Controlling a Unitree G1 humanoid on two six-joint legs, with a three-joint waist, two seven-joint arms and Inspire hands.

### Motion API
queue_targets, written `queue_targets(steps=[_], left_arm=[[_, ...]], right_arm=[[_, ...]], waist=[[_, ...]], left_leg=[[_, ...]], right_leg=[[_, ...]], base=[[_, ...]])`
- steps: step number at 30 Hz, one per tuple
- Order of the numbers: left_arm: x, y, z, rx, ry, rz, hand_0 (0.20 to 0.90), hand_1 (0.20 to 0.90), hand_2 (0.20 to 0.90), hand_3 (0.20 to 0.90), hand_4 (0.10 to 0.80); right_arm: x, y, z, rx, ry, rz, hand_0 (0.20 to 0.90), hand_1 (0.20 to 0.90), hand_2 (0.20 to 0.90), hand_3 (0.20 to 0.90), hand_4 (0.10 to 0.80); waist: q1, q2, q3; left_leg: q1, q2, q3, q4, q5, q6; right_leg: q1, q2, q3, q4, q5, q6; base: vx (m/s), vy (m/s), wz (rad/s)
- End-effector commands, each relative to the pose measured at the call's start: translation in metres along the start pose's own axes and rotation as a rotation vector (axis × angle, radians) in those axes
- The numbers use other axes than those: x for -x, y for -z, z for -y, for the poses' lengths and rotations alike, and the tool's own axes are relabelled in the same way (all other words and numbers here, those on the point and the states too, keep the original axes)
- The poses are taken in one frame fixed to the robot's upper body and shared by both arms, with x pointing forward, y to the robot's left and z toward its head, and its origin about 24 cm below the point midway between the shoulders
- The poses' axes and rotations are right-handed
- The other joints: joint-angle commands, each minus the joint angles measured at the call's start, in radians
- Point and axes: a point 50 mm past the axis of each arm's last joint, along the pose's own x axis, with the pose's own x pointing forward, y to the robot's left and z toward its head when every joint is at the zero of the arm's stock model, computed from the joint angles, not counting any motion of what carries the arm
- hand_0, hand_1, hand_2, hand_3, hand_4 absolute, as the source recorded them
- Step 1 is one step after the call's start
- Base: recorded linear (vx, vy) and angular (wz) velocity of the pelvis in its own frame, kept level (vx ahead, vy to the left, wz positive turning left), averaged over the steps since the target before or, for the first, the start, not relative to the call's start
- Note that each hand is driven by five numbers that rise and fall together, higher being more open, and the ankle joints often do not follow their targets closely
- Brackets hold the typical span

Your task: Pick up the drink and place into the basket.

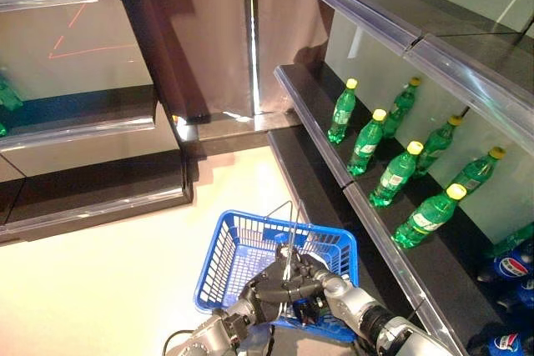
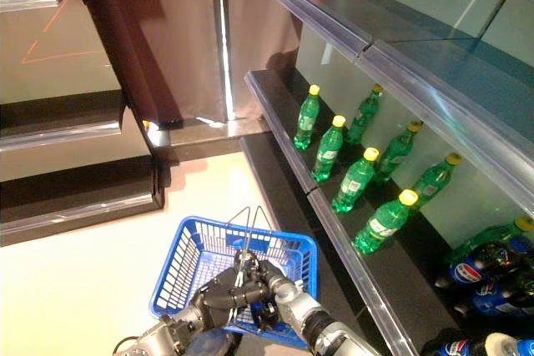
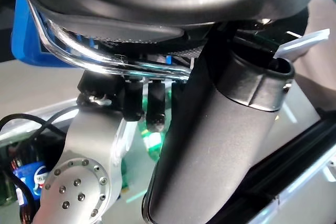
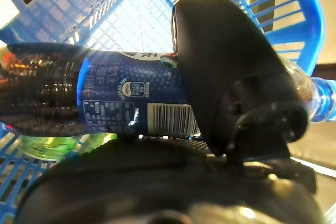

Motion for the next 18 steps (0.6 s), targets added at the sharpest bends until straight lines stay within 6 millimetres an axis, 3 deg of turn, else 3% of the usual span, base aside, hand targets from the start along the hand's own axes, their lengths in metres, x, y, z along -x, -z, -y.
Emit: queue_targets(steps=[1,9,10,11,13,14,18], left_arm=[[-0.019,0.017,0.099,0.121,0.574,0.059,0.300,0.300,0.300,0.200,0.100],[-0.019,0.018,0.098,0.126,0.562,0.043,0.300,0.300,0.300,0.200,0.100],[-0.019,0.018,0.098,0.127,0.561,0.041,0.300,0.300,0.300,0.200,0.100],[-0.019,0.019,0.098,0.127,0.560,0.040,0.300,0.300,0.300,0.200,0.100],[-0.018,0.019,0.098,0.125,0.560,0.036,0.300,0.300,0.300,0.200,0.100],[-0.018,0.018,0.098,0.124,0.559,0.034,0.300,0.300,0.300,0.200,0.100],[-0.017,0.017,0.098,0.124,0.554,0.029,0.300,0.300,0.300,0.200,0.100]], right_arm=[[-0.002,-0.010,-0.036,0.064,-0.121,0.019,0.300,0.300,0.300,0.200,0.100],[-0.002,0.009,-0.036,0.082,-0.114,-0.044,0.300,0.300,0.300,0.200,0.100],[-0.001,0.012,-0.036,0.090,-0.114,-0.049,0.519,0.519,0.519,0.455,0.355],[-0.001,0.012,-0.036,0.087,-0.112,-0.050,0.575,0.575,0.575,0.521,0.421],[-0.001,0.013,-0.036,0.084,-0.099,-0.045,0.848,0.848,0.848,0.840,0.740],[-0.001,0.014,-0.035,0.076,-0.093,-0.044,0.900,0.900,0.900,0.900,0.800],[-0.001,0.013,-0.035,0.061,-0.085,-0.034,0.900,0.900,0.900,0.900,0.800]], waist=[[0.026,-0.018,-0.047],[0.033,-0.021,-0.047],[0.035,-0.020,-0.047],[0.035,-0.020,-0.045],[0.037,-0.020,-0.042],[0.038,-0.019,-0.041],[0.041,-0.020,-0.041]], left_leg=[[-0.069,0.082,-0.016,0.183,-0.047,-0.054],[-0.066,0.081,-0.020,0.189,-0.052,-0.051],[-0.062,0.081,-0.021,0.188,-0.053,-0.049],[-0.062,0.081,-0.021,0.189,-0.054,-0.049],[-0.062,0.081,-0.023,0.191,-0.055,-0.048],[-0.062,0.080,-0.024,0.192,-0.055,-0.047],[-0.060,0.080,-0.025,0.194,-0.056,-0.048]], right_leg=[[-0.048,-0.067,0.057,-0.122,0.323,0.085],[-0.039,-0.071,0.050,-0.123,0.327,0.091],[-0.037,-0.070,0.049,-0.124,0.327,0.092],[-0.037,-0.070,0.049,-0.123,0.328,0.093],[-0.037,-0.070,0.049,-0.122,0.329,0.095],[-0.037,-0.070,0.048,-0.121,0.330,0.097],[-0.033,-0.067,0.048,-0.125,0.333,0.099]], base=[[0.000,0.000,0.00],[0.012,-0.001,0.00],[0.000,0.000,0.00],[0.000,0.000,0.00],[0.000,0.000,0.00],[0.000,0.000,0.00],[0.000,0.000,0.00]])
